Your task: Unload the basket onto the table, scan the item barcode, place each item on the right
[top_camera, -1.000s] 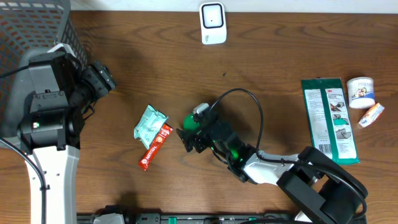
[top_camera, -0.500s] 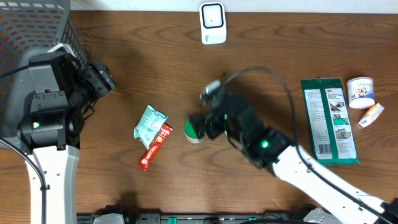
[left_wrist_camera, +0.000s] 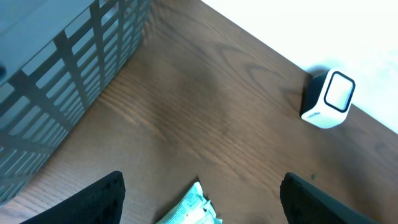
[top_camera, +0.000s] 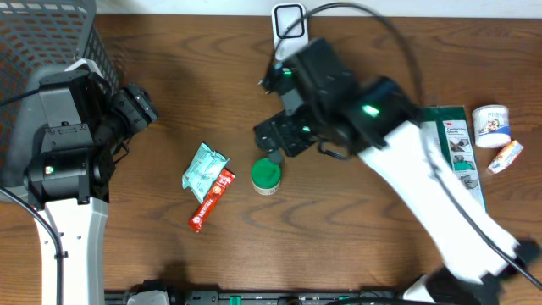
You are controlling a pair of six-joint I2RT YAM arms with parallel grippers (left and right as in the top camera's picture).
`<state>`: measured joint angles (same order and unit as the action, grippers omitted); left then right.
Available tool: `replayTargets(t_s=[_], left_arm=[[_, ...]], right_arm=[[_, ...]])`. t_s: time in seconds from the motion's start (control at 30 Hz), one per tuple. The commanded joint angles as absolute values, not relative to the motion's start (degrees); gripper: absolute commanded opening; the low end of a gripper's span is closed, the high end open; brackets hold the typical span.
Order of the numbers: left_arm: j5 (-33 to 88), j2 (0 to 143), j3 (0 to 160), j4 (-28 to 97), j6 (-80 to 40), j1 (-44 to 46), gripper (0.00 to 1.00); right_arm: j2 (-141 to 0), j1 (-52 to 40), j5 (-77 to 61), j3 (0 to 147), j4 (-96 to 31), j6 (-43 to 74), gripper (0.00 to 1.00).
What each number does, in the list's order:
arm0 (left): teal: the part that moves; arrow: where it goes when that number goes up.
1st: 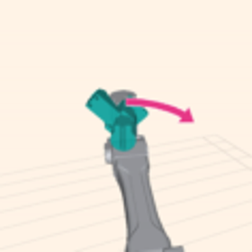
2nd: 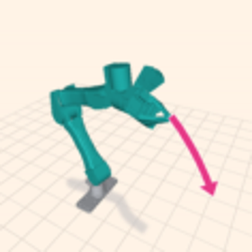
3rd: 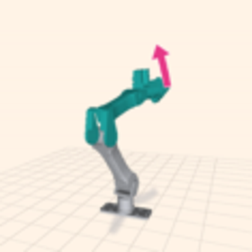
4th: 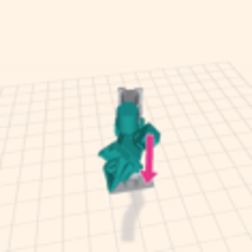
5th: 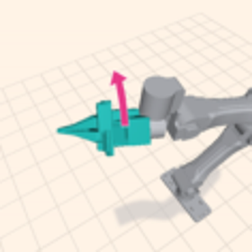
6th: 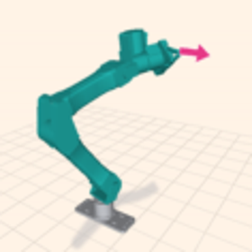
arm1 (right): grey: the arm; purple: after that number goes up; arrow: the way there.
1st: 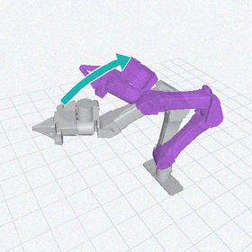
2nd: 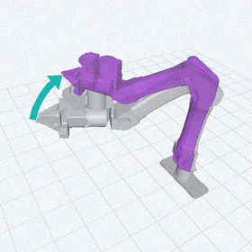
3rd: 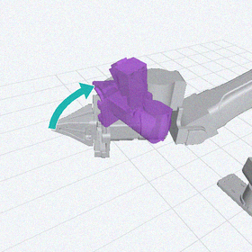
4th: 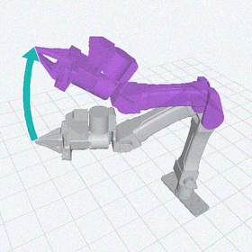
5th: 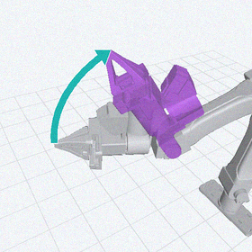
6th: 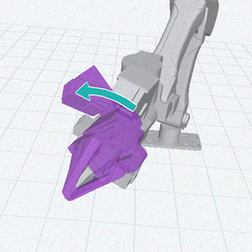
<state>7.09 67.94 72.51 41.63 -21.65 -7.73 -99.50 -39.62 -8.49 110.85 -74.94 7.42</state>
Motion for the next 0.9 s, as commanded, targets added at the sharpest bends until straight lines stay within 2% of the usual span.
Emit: replayTargets(t_s=[0.0, 0.13, 0.2, 0.23, 0.4, 0.63, 0.87], left_arm=[[6.37, 68.1, 72.62, 41.58, -21.74, -7.97, 0.81], [6.37, 68.1, 72.62, 41.58, -21.74, -7.97, 0.81], [6.37, 68.1, 72.62, 41.58, -21.74, -7.97, 0.81], [6.37, 68.1, 72.62, 41.58, -21.74, -7.97, 0.81], [6.37, 68.1, 72.62, 41.58, -21.74, -7.97, 0.82], [6.37, 68.1, 72.62, 41.58, -21.74, -7.97, 0.82], [6.37, 68.1, 72.62, 41.58, -21.74, -7.97, 0.81]], right_arm=[[-108.29, -39.75, -10.81, 111.63, -75.18, 5.48, 0.99], [-115.48, -39.79, -11.05, 111.61, -71.35, 5.1, 0.99], [-117.64, -40.05, -11.03, 111.59, -71.72, 6.07, 0.88], [-119.59, -40.64, -11.03, 111.53, -72.34, 6.33, 0.87], [-125.93, -44.1, -10.07, 111.53, -73.06, 5.93, 0.88], [-132.11, -48.71, 5.13, 111.53, -76.62, 7.44, 0.88], [-132.0, -49.87, 7.42, 111.55, -76.27, 7.68, 0.81]])
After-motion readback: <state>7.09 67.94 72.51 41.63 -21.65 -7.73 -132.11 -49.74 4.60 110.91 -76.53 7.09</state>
